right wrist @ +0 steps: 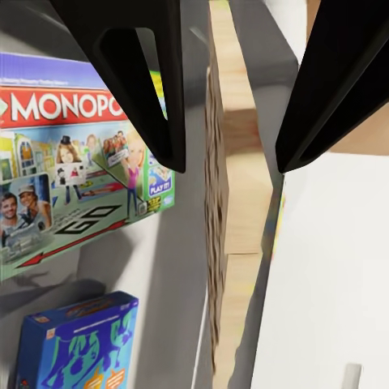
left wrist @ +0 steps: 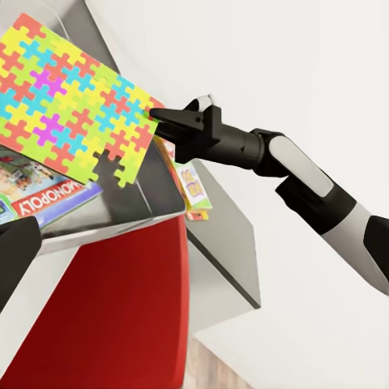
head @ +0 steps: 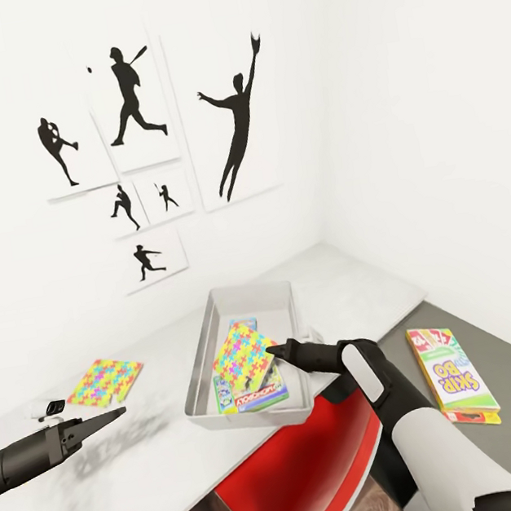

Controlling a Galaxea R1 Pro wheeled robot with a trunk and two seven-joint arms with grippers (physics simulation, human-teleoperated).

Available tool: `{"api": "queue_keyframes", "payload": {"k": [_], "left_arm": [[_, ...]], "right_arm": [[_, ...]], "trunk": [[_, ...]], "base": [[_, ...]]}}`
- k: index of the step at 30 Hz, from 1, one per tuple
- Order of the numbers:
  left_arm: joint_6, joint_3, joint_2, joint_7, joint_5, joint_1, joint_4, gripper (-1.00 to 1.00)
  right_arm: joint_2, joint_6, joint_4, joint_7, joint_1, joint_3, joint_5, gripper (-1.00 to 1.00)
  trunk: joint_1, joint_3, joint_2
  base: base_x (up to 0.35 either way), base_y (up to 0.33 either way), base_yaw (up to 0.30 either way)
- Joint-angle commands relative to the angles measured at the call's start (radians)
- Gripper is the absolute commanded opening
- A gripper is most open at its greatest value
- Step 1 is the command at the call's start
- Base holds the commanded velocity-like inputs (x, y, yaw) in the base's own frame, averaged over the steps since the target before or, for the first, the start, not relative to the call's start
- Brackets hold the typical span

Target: Put all the toys in the child's room - the three board games (two on the bed and one on the table), the two jigsaw puzzles on the table, and the tennis ball on the table - inside the toy box on the table in the child's room.

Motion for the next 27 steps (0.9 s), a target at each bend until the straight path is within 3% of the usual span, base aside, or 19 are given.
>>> {"api": "queue_keyframes", "payload": {"k": [1, 15, 27], "left_arm": [[0.011, 0.0, 0.0, -0.004, -0.001, -0.001, 0.0, 1.0], [0.011, 0.0, 0.0, -0.004, -0.001, -0.001, 0.0, 1.0], [0.011, 0.0, 0.0, -0.004, -0.001, -0.001, 0.0, 1.0]], "right_arm": [[0.001, 0.007, -0.001, 0.002, -0.001, -0.003, -0.001, -1.0], [0.001, 0.006, -0.003, 0.002, 0.0, -0.002, 0.001, -1.0], [0.0, 0.002, -0.012, 0.002, 0.0, -0.002, -0.001, -1.0]], "trunk": [[0.001, -0.004, -0.002], [0.001, -0.026, -0.002], [0.001, -0.028, -0.002]], "base": [[0.0, 0.0, 0.0], [0.0, 0.0, 0.0], [0.0, 0.0, 0.0]]}}
